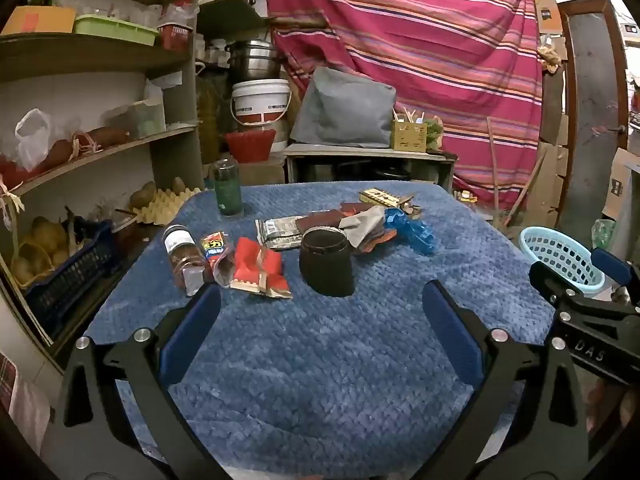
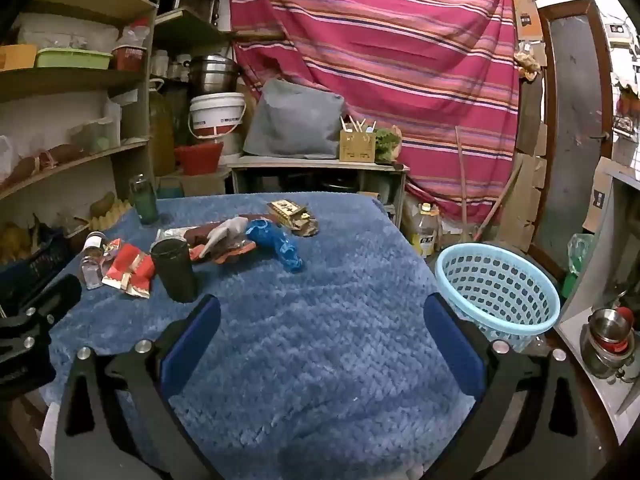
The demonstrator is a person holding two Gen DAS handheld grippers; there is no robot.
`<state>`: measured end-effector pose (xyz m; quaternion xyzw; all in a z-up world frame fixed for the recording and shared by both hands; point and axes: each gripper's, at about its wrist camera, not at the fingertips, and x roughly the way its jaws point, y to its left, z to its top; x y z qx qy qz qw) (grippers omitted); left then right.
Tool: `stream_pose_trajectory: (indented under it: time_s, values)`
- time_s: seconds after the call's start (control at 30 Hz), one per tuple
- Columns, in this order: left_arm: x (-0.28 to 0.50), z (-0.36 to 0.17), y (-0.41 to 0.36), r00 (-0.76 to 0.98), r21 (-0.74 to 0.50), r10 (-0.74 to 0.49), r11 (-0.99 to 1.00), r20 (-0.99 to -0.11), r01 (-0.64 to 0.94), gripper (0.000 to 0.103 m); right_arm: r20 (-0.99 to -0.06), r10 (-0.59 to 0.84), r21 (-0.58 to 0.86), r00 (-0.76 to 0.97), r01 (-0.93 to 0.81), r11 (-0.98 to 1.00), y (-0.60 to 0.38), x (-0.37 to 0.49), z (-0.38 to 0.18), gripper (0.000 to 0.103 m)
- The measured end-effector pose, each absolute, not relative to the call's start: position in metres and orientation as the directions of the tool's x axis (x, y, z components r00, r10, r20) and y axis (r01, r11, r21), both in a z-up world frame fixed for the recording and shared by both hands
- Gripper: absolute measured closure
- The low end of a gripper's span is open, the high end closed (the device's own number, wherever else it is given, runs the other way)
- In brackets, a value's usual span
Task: Collect trash
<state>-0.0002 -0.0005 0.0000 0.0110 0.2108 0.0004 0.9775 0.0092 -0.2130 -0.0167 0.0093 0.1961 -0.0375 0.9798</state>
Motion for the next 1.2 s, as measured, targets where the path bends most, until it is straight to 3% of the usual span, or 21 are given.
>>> stream_pose_trajectory:
  time_s: [1.2]
  values:
    - [-0.001, 0.000, 0.000, 0.914, 0.019, 0.008, 1.000, -0.406, -0.001, 0.005, -0.380, -0.091, -0.014, 0.921, 0.092, 0.996, -0.214, 0.006, -0.018, 0.004]
